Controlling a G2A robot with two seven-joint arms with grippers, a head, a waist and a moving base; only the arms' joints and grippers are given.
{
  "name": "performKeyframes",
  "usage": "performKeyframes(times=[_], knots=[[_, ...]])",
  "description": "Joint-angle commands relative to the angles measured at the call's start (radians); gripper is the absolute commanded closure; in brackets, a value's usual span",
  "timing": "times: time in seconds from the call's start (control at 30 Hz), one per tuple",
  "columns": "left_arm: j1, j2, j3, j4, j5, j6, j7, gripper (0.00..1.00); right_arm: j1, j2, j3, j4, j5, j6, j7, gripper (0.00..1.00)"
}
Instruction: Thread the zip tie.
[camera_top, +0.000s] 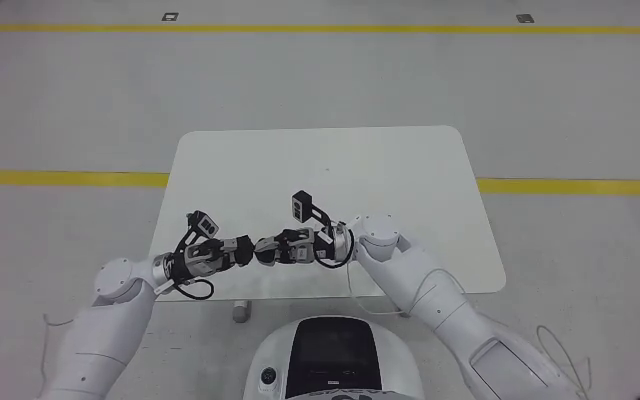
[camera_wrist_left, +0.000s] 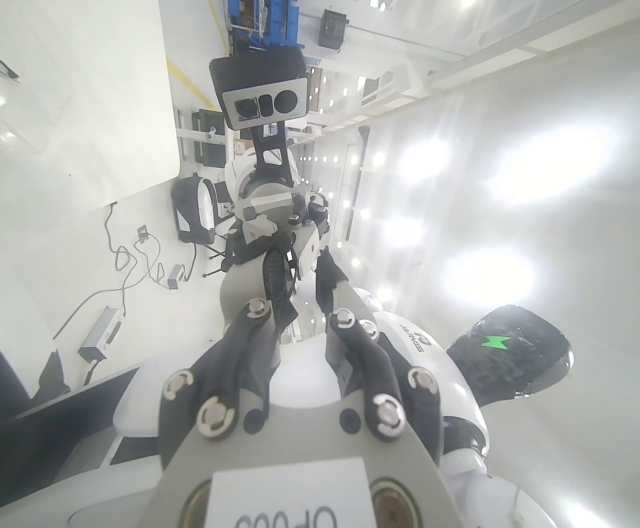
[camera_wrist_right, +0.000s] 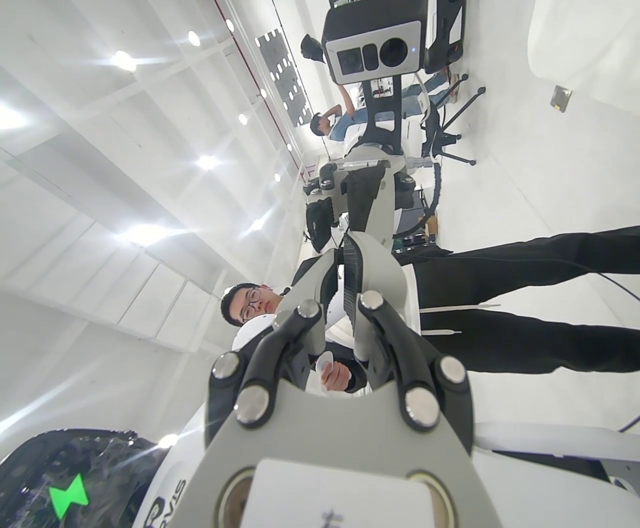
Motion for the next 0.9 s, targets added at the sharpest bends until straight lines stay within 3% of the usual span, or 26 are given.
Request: performKeyframes(times=[0.0,0.1,0.2,0.23,0.27,0.3,0.6,0.67,0.87], knots=[[0.002,0.001,0.0,-0.001,0.0,-0.001,-0.001,0.91,-0.001,0.0,0.0,-0.001,0.0,0.0,-0.002,1.0],[0.005,0.002,0.001,-0.002,0.002,-0.003,-0.002,1.0,-0.003,0.001,-0.001,-0.004,-0.001,0.002,-0.004,1.0],[0.008,0.003,0.001,-0.003,0.002,-0.004,-0.002,1.0,-0.005,0.003,-0.001,-0.008,-0.004,0.006,-0.01,1.0],[0.008,0.004,0.0,-0.002,0.001,-0.005,-0.002,1.0,-0.007,0.003,0.001,-0.01,-0.003,0.006,-0.013,0.65],[0.009,0.004,-0.001,-0.002,0.0,-0.006,-0.003,1.0,-0.009,0.004,0.003,-0.012,-0.002,0.007,-0.015,0.04],[0.009,0.005,-0.002,-0.002,-0.001,-0.006,-0.003,1.0,-0.011,0.006,0.008,-0.016,-0.001,0.006,-0.018,0.0],[0.017,0.009,-0.014,0.0,-0.016,-0.013,-0.007,1.0,-0.055,0.035,0.082,-0.084,-0.021,-0.009,-0.046,0.0],[0.017,0.009,-0.013,0.0,-0.017,-0.012,-0.01,1.0,-0.068,0.039,0.095,-0.104,-0.036,-0.042,-0.089,0.0],[0.02,0.012,-0.008,-0.023,0.0,-0.002,-0.032,1.0,-0.07,0.039,0.096,-0.105,-0.037,-0.047,-0.095,0.0]])
